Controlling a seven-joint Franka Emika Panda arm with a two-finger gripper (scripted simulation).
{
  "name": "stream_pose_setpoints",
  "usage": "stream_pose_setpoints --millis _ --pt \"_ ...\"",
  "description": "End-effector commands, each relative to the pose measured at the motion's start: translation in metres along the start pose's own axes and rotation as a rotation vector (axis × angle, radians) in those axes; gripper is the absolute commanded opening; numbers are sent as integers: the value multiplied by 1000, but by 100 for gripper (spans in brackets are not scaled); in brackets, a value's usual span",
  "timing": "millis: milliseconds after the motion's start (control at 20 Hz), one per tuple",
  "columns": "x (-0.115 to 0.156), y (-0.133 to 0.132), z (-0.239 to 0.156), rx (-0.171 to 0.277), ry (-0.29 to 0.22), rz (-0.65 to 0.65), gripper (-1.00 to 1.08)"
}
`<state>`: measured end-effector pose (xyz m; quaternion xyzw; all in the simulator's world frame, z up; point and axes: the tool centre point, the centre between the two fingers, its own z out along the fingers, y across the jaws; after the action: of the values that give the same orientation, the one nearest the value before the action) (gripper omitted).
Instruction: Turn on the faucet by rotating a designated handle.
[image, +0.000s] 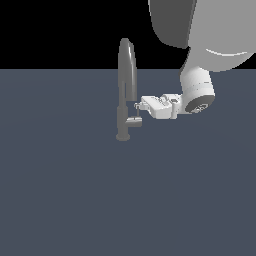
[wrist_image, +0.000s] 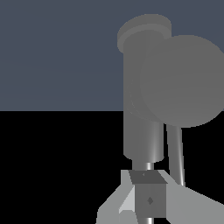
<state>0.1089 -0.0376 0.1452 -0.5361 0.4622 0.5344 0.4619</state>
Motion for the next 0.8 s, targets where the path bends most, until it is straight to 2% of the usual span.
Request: stream_pose_setpoints --millis 0,750 --pt "-2 3 0 -3 -1 -1 -100" --pt "0 26 0 -1 -1 0 -100"
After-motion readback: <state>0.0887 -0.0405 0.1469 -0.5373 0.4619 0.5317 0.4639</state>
